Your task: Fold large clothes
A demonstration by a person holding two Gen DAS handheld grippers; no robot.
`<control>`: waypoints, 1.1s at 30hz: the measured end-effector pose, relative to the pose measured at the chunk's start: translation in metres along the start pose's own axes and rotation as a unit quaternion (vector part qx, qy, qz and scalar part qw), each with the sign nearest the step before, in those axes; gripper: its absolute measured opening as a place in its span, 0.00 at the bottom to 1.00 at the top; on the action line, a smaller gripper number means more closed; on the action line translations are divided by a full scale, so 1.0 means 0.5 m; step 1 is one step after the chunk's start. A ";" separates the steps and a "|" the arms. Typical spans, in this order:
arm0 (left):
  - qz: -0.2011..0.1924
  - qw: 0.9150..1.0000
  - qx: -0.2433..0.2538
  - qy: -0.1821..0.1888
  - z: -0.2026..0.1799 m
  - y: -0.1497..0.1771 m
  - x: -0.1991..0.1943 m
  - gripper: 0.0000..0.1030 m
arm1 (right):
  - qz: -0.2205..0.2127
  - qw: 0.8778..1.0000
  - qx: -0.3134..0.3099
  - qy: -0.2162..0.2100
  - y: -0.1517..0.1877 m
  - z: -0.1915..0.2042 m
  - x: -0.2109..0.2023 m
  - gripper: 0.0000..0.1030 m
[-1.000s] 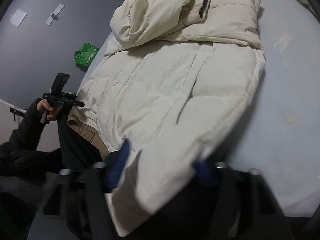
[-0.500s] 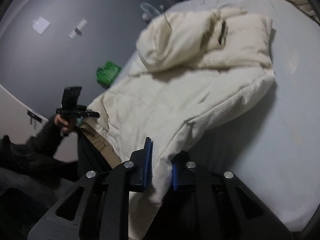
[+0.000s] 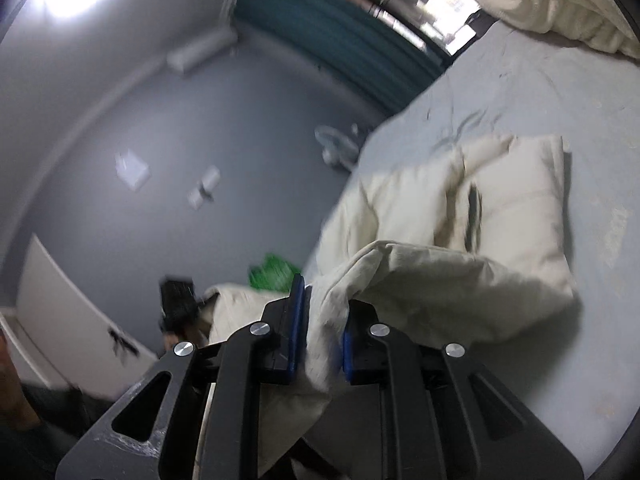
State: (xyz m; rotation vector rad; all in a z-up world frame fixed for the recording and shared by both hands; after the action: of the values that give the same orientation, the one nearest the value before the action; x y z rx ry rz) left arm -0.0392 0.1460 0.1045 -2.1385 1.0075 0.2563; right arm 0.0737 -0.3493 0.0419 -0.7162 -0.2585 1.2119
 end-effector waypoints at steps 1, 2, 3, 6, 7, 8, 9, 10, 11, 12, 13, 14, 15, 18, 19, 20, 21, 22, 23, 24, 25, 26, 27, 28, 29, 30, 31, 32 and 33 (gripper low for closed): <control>-0.019 1.000 -0.012 0.009 0.013 -0.021 0.002 0.09 | -0.021 1.000 0.017 -0.005 -0.014 -0.019 0.006 0.15; -0.031 0.999 -0.023 0.014 0.024 -0.035 -0.001 0.09 | -0.035 0.999 0.031 -0.008 -0.025 -0.033 0.011 0.15; -0.040 0.998 -0.033 0.018 0.032 -0.046 0.002 0.09 | -0.048 0.998 0.043 -0.009 -0.035 -0.047 0.016 0.15; -0.075 0.995 -0.055 0.024 0.061 -0.086 0.021 0.09 | -0.089 0.992 0.090 -0.006 -0.064 -0.105 0.036 0.15; -0.089 0.993 -0.075 0.033 0.078 -0.104 0.033 0.09 | -0.101 0.989 0.107 0.000 -0.074 -0.128 0.047 0.15; -0.097 0.991 -0.086 0.035 0.089 -0.116 0.043 0.09 | -0.108 0.987 0.119 0.002 -0.079 -0.142 0.054 0.15; -0.108 0.988 -0.101 0.038 0.106 -0.130 0.057 0.09 | -0.117 0.984 0.133 0.004 -0.085 -0.160 0.064 0.15; -0.117 0.986 -0.115 0.040 0.120 -0.140 0.070 0.09 | -0.124 0.982 0.144 0.008 -0.091 -0.176 0.074 0.15; -0.124 0.983 -0.126 0.040 0.133 -0.150 0.081 0.09 | -0.132 0.978 0.158 0.014 -0.096 -0.199 0.088 0.15; -0.132 0.981 -0.137 0.036 0.147 -0.158 0.095 0.09 | -0.138 0.975 0.171 0.018 -0.098 -0.217 0.100 0.15; -0.139 0.979 -0.146 0.033 0.163 -0.168 0.102 0.09 | -0.143 0.972 0.183 0.021 -0.099 -0.234 0.110 0.15; -0.148 0.976 -0.159 0.031 0.178 -0.174 0.114 0.09 | -0.150 0.969 0.196 0.028 -0.099 -0.256 0.125 0.15; -0.154 0.973 -0.169 0.030 0.190 -0.175 0.122 0.09 | -0.154 0.966 0.205 0.033 -0.098 -0.272 0.135 0.15; -0.171 0.966 -0.192 0.004 0.238 -0.190 0.172 0.09 | -0.161 0.958 0.231 0.049 -0.090 -0.331 0.175 0.15; -0.173 0.964 -0.199 -0.002 0.250 -0.192 0.185 0.09 | -0.162 0.957 0.237 0.052 -0.088 -0.346 0.186 0.15; -0.176 0.963 -0.206 -0.010 0.263 -0.195 0.199 0.09 | -0.156 0.956 0.241 0.058 -0.088 -0.364 0.202 0.15; -0.176 0.961 -0.212 -0.018 0.276 -0.198 0.213 0.09 | -0.149 0.957 0.238 0.068 -0.090 -0.374 0.212 0.15; -0.174 0.960 -0.218 -0.023 0.293 -0.200 0.232 0.09 | -0.143 0.959 0.234 0.076 -0.094 -0.384 0.222 0.15; -0.171 0.959 -0.225 -0.028 0.307 -0.204 0.250 0.09 | -0.141 0.958 0.237 0.077 -0.095 -0.394 0.229 0.15; -0.165 0.959 -0.228 -0.037 0.319 -0.208 0.268 0.09 | -0.139 0.958 0.239 0.078 -0.095 -0.402 0.234 0.16; -0.161 0.959 -0.228 -0.043 0.327 -0.211 0.280 0.09 | -0.136 0.958 0.241 0.079 -0.095 -0.409 0.239 0.16; -0.156 0.959 -0.232 -0.048 0.337 -0.214 0.294 0.09 | -0.135 0.957 0.247 0.076 -0.096 -0.419 0.245 0.17; -0.151 0.958 -0.238 -0.052 0.345 -0.214 0.304 0.10 | -0.135 0.956 0.251 0.074 -0.095 -0.422 0.245 0.18; -0.142 0.957 -0.246 -0.055 0.354 -0.215 0.316 0.10 | -0.135 0.955 0.256 0.070 -0.095 -0.426 0.244 0.22; -0.136 0.956 -0.254 -0.055 0.361 -0.214 0.323 0.12 | -0.134 0.954 0.262 0.063 -0.093 -0.429 0.245 0.23; -0.131 0.954 -0.266 -0.052 0.365 -0.210 0.324 0.14 | -0.135 0.954 0.263 0.056 -0.093 -0.431 0.245 0.28; -0.130 0.952 -0.273 -0.049 0.365 -0.207 0.320 0.18 | -0.135 0.954 0.262 0.050 -0.094 -0.431 0.245 0.35; -0.133 0.951 -0.276 -0.041 0.361 -0.206 0.312 0.27 | -0.133 0.954 0.264 0.042 -0.095 -0.431 0.243 0.39; -0.136 0.951 -0.275 -0.034 0.357 -0.206 0.306 0.33 | -0.135 0.954 0.266 0.036 -0.096 -0.433 0.245 0.45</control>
State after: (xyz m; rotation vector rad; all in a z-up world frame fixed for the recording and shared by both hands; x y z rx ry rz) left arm 0.1612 0.2248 -0.0350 -2.7166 0.6319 0.5197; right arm 0.2717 -0.3237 -0.1144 -0.2420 0.0368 0.9299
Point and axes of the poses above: each gripper's, at about its wrist camera, not at the fingertips, and x roughly the way its jaws point, z to its left, y to its underside, the point moved 2 cm from there along x, roughly the way its jaws point, and after that the axes turned 8 degrees about -x, right-handed, at the moved point
